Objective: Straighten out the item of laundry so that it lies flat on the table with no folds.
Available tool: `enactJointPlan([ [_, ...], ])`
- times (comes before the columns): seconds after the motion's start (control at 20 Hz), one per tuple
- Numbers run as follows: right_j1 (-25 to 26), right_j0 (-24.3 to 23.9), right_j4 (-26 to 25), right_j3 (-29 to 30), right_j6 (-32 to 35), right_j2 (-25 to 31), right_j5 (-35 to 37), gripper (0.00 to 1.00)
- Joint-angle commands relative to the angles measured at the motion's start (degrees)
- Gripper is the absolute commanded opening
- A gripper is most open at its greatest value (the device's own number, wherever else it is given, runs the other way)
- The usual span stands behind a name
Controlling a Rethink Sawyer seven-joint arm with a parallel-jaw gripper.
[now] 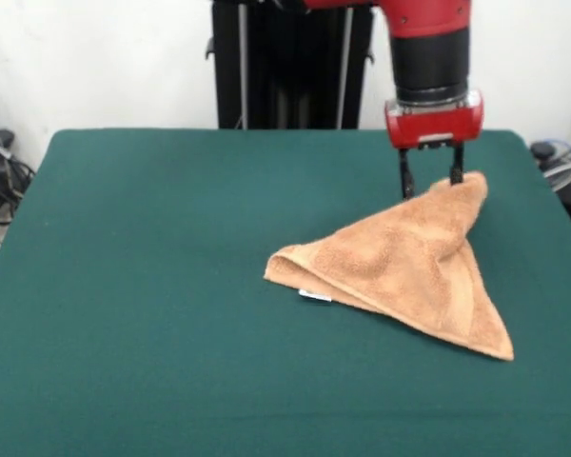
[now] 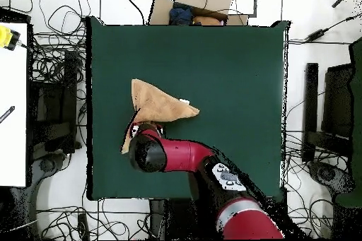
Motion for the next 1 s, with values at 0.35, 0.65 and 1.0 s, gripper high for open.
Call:
enactJointPlan([
  [0.35,-16.18,-6.18,6.92,5.41,7.57,5.06,18.97,1.0],
  [0.65,-20.03,-5.37,8.84,5.54,8.0,4.77,22.25,1.0],
  [1.0,-3.62,-1.1,8.64,-2.86,11.72,3.41,8.31,1.0],
])
